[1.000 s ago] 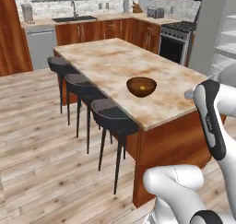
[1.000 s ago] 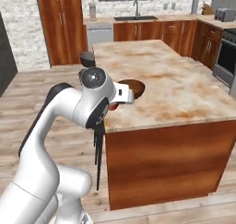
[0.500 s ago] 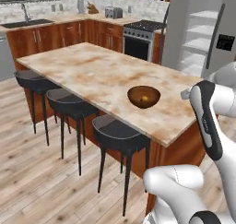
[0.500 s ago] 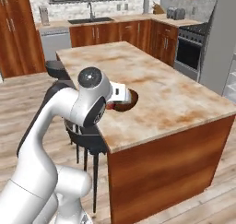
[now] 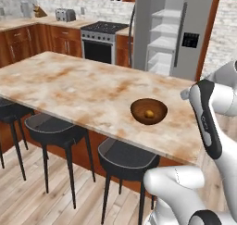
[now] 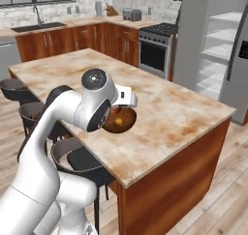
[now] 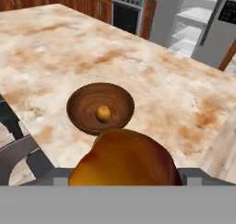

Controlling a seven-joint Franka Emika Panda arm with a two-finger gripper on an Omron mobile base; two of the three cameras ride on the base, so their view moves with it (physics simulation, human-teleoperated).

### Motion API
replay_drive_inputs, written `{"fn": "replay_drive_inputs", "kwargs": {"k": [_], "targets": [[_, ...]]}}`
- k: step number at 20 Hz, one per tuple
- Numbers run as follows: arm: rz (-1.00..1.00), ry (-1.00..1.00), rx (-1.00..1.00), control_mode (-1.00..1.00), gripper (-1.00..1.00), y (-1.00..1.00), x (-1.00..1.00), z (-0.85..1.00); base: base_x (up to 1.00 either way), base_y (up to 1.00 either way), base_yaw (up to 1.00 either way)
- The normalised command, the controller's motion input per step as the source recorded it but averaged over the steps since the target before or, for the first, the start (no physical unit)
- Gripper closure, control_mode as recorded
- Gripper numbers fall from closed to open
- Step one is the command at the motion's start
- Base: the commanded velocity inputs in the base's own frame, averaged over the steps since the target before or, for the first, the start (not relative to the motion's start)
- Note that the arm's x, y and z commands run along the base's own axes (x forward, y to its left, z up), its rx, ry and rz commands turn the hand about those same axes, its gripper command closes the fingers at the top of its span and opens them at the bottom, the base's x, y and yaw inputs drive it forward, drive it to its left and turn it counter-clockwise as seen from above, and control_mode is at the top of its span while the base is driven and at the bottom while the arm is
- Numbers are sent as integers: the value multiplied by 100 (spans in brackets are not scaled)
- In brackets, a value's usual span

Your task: Retrieve the mango and peach from the fridge and place them into the bowl on the dining table.

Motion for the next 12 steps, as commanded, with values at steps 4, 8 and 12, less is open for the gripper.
{"fn": "replay_drive_inputs", "kwargs": {"k": [4, 8, 12], "targets": [[0, 0, 0, 100, 100, 0, 0, 0, 66, 18, -39], [0, 0, 0, 100, 100, 0, 0, 0, 42, 5, -10], [0, 0, 0, -100, 100, 0, 21, -1, 17, 0, 0]]}}
